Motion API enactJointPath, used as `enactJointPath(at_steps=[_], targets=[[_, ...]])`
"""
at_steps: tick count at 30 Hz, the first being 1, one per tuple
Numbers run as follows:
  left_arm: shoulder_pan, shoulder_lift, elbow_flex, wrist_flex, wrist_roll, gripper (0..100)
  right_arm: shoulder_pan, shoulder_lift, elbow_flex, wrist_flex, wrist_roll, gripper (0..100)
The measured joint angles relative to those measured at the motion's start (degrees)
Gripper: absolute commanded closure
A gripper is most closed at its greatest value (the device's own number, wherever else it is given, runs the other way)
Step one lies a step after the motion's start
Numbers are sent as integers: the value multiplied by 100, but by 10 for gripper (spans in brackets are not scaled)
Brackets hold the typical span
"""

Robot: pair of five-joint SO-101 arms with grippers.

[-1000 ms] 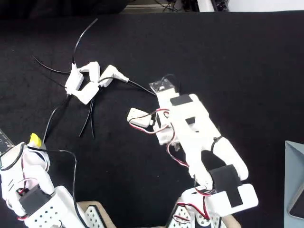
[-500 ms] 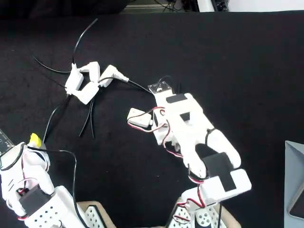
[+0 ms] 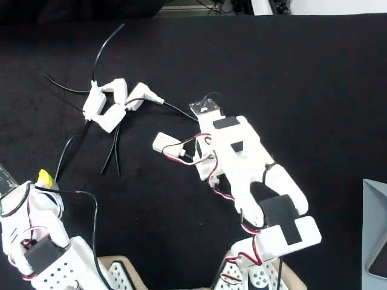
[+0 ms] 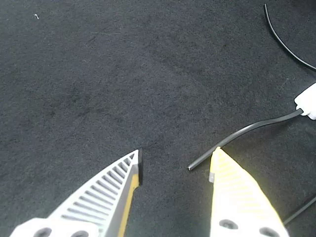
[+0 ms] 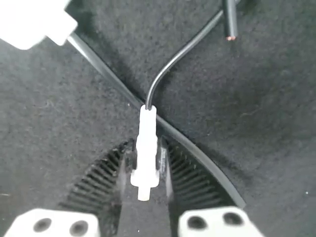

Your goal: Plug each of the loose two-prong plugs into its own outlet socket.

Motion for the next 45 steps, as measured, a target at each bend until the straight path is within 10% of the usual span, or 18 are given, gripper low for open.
enactJointPath(at_steps=[23, 33, 45], targets=[[0, 0, 0, 0, 0, 766, 0, -193, 290, 607, 475, 987], [18, 0, 0, 0, 0, 766, -53, -2505, 290, 1626, 835, 987], [2418, 0, -264, -809, 9, 777, -651, -5248, 545, 1213, 809, 987]])
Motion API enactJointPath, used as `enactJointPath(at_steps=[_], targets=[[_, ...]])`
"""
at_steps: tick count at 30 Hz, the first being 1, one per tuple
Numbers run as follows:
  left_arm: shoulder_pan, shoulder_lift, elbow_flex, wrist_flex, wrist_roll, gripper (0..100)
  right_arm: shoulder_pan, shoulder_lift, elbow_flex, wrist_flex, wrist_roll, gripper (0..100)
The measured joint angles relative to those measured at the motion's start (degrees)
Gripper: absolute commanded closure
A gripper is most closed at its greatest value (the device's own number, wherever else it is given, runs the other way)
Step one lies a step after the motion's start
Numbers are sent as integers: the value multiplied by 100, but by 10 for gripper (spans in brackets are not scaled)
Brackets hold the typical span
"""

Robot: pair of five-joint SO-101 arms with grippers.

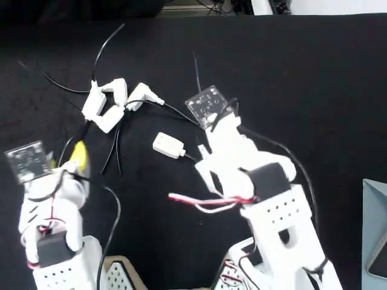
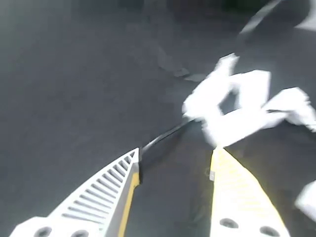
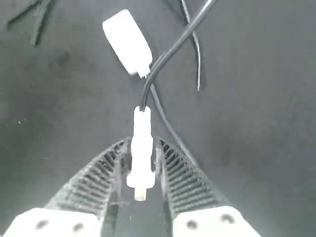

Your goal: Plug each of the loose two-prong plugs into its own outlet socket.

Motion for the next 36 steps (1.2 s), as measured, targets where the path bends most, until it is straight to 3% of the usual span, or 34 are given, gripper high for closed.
enactJointPath(at_steps=[8, 16, 21, 26, 36], targets=[[1943, 0, 202, -1407, 0, 852, -1011, -536, 308, -615, -800, 987], [2804, 0, 413, -2119, 0, 855, -2004, -695, 343, -651, -888, 987], [3323, 0, 413, -1996, -9, 855, -2435, -695, 800, -1046, -888, 987], [3604, 0, 299, -1477, -9, 855, -2435, -695, 1240, -1591, -897, 987], [3974, -35, -141, -598, -237, 855, -2312, -695, 1284, -1697, -897, 987]])
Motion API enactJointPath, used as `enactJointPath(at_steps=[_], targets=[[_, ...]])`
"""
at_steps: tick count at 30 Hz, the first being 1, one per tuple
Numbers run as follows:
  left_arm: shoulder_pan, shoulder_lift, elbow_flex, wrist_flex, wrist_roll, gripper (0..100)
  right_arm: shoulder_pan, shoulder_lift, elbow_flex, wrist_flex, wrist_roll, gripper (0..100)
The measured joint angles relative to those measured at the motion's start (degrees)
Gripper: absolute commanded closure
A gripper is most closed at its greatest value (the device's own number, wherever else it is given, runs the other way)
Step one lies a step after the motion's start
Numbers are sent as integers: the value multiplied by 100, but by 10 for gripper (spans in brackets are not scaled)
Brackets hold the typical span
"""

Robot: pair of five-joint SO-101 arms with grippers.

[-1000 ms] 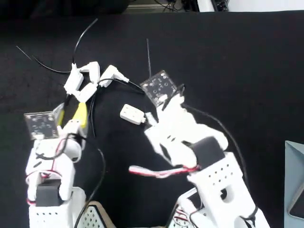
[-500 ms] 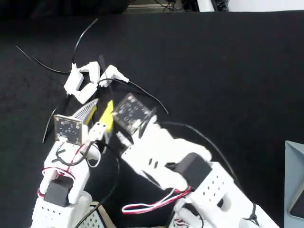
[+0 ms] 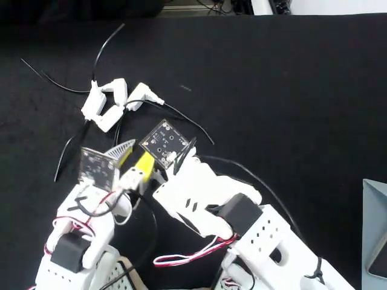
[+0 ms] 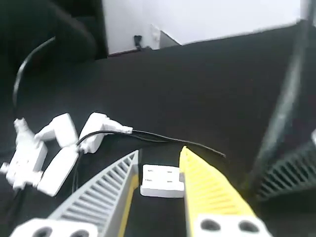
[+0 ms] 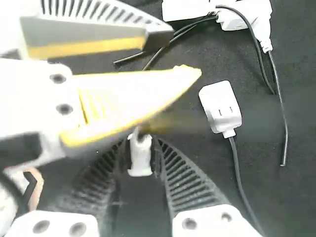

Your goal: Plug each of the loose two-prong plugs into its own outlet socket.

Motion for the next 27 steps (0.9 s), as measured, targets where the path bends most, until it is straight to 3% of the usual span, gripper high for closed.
enactJointPath(at_steps=[5, 11, 15, 20, 23, 27], targets=[[431, 26, 0, 237, -747, 855, 53, 0, 229, 0, 0, 987], [492, 0, 0, 237, -835, 852, 404, 0, 264, -9, 9, 987], [-62, 26, -62, 246, -862, 851, 1002, 0, 264, 26, 9, 987], [-1037, 18, -202, 246, -378, 820, 1873, 0, 264, 26, 9, 987], [-1178, 44, -202, 246, -343, 755, 2277, 0, 264, 26, 9, 987], [-1204, 387, -369, 536, -413, 743, 2655, 0, 264, 26, 9, 987]])
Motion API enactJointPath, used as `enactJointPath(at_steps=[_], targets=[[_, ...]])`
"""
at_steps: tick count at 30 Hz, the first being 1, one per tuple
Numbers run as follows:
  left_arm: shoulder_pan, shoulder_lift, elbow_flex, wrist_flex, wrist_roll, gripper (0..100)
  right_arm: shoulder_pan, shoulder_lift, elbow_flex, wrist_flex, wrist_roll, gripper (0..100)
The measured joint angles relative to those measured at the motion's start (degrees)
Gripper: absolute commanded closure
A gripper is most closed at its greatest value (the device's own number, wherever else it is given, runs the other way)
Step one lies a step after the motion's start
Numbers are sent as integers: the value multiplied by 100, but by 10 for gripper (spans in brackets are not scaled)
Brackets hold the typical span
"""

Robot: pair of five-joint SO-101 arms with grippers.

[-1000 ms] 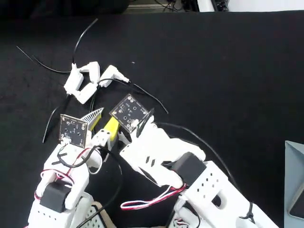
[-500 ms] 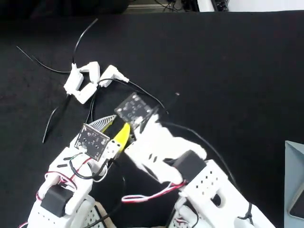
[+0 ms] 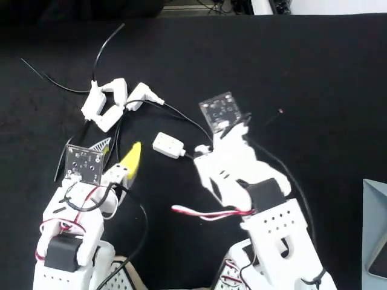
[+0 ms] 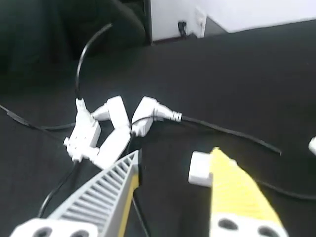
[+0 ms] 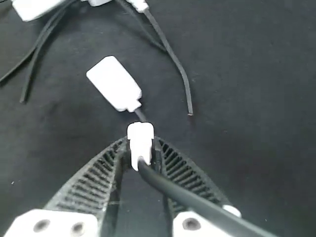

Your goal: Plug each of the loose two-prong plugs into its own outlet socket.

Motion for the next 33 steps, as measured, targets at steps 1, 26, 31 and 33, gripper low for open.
enactJointPath(at_steps=[1, 26, 31, 33], targets=[[-9, 176, -105, 88, -26, 743, 88, 0, 0, 0, 0, 987], [343, 7622, -4229, 422, -5125, 693, 607, 0, 220, -114, 88, 987], [791, 8387, -4589, 237, -5380, 693, 607, 0, 299, -114, 176, 987], [879, 8668, -4659, -62, -5389, 693, 607, 0, 299, -114, 176, 987]])
